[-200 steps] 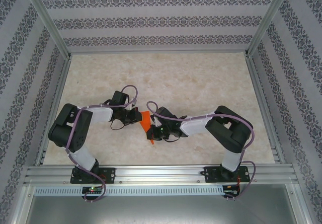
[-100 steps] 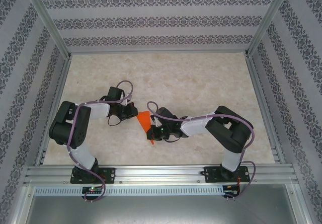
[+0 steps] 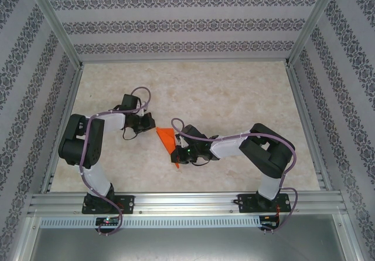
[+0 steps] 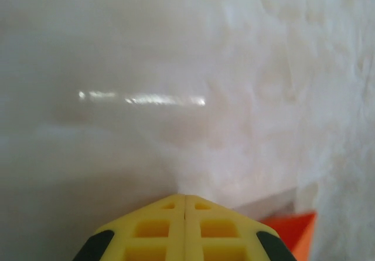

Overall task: Fold a paper plane with a square sheet of paper (pick it up from the middle)
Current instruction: Fold the wing for the fifth time at the center of the table.

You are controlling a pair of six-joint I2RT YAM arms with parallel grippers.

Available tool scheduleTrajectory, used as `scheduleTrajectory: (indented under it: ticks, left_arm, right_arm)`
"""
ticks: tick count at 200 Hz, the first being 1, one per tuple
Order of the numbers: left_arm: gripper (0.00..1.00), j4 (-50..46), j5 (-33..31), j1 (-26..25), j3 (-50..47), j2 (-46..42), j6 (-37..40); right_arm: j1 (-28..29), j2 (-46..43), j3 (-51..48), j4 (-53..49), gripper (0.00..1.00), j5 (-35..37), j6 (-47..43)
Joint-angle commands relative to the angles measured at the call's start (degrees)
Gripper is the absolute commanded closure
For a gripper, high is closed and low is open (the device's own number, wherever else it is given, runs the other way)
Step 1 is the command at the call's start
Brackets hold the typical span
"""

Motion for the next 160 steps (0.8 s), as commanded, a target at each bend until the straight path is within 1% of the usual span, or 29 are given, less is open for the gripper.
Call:
scheduleTrajectory:
  ticks: [1,21,36,48,69,84,105,119,139,160]
  left_arm:
    - [1.00,-1.27,-3.03,1.16,2.26,-0.69,2.26]
    - [1.00,-0.59,1.50,1.19,2.44,-3.02,0.41]
    - [1.00,0.05,2.39,0.98,0.90,-7.48,-1.98]
    - [0.99,2.05,4.82,0.24,-0.98,-11.25,-4.27]
    - [0.99,-0.09,4.90,-3.14,-2.55,-16.21,-4.57]
    - [0.99,0.20,5.51,-5.96,-4.76,-18.16,-5.35]
    - [0.99,1.06,5.45,-10.45,-7.63,-17.11,-5.70]
    - [1.00,4.08,6.18,-12.41,-9.61,-14.54,-7.15]
    - [1.00,9.24,6.16,-13.43,-12.17,-11.57,-9.90]
    - [1.00,10.48,4.88,-13.50,-12.42,-9.03,-9.62]
  right_arm:
    - [0.63,4.93,-4.73,-16.42,1.00,4.48,-0.57]
    - [0.58,4.98,-4.21,-16.42,1.00,4.51,-0.42]
    - [0.57,4.97,-3.70,-16.34,1.00,4.47,-0.28]
    - [0.57,5.05,-3.29,-16.17,1.00,4.44,-0.13]
    - [0.57,5.49,-2.55,-16.12,1.00,4.50,0.29]
    - [0.57,5.59,-2.12,-16.00,1.00,4.42,0.38]
    - [0.49,5.53,-1.99,-16.04,1.00,4.59,0.47]
    - [0.49,5.26,-2.35,-15.57,1.00,4.74,0.71]
    - [0.31,4.98,-2.46,-15.45,1.00,4.84,0.95]
    - [0.31,4.31,-2.69,-15.06,1.00,4.86,1.34]
